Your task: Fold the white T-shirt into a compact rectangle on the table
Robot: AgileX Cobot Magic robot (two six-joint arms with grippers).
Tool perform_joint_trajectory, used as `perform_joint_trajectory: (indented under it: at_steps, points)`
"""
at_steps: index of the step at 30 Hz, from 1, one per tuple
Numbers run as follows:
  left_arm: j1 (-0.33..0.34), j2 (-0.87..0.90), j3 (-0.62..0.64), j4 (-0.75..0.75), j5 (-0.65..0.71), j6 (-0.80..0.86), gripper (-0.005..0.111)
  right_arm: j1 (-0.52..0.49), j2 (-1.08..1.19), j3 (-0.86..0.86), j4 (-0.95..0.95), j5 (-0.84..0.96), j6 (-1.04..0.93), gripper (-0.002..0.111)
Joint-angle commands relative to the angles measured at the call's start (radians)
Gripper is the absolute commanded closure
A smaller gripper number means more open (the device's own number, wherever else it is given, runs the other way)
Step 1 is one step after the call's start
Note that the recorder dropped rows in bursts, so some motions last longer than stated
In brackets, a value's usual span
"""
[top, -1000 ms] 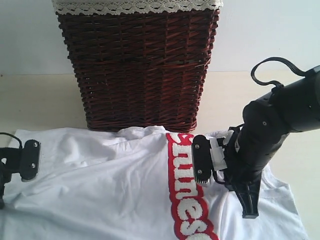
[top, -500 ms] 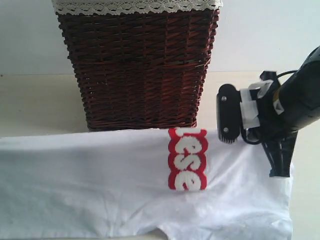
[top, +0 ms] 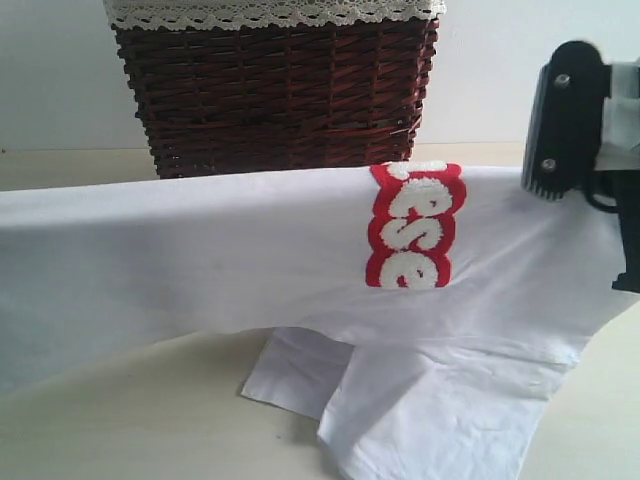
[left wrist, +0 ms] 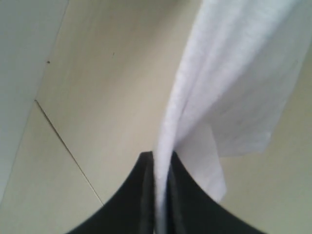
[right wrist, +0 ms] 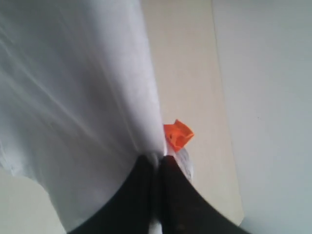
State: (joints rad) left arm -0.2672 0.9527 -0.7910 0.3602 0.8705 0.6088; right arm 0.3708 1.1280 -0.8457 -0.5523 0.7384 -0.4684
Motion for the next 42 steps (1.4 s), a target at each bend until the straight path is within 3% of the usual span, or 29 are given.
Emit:
perform_joint_trajectory:
  at_steps: [1, 8, 13, 20, 26, 32, 36, 39, 42]
  points:
    - [-0.085, -0.105, -0.005, 0.057, 0.127, -0.016, 0.107, -0.011, -0.139, 0.001, -0.004, 0.061, 0.007, 0.108]
    - [-0.224, -0.253, -0.019, 0.070, 0.194, -0.012, 0.107, -0.011, -0.315, 0.001, 0.090, 0.087, 0.007, 0.108]
    - [-0.299, -0.355, -0.101, 0.051, 0.292, -0.012, 0.107, -0.011, -0.428, -0.021, 0.169, 0.152, 0.009, 0.108]
    - [-0.408, -0.397, -0.285, -0.054, 0.351, -0.006, 0.107, -0.011, -0.503, -0.210, 0.338, 0.319, 0.008, 0.108]
    - [-0.447, -0.408, -0.360, -0.115, 0.351, -0.011, 0.107, 0.001, -0.494, -0.353, 0.405, 0.437, 0.027, 0.108]
    - [-0.475, -0.329, -0.224, -0.024, 0.351, 0.021, 0.107, 0.008, -0.365, -0.358, 0.418, 0.483, 0.117, 0.108]
    - [-0.473, -0.226, -0.050, 0.119, 0.351, 0.001, 0.107, 0.008, -0.178, -0.358, 0.361, 0.466, 0.132, 0.108]
    - [-0.435, -0.117, 0.090, 0.183, 0.237, -0.015, 0.107, 0.008, -0.010, -0.358, 0.326, 0.451, 0.142, 0.108]
    - [-0.321, 0.010, 0.193, 0.298, 0.017, -0.121, 0.107, 0.006, 0.164, -0.358, 0.272, 0.376, 0.217, 0.108]
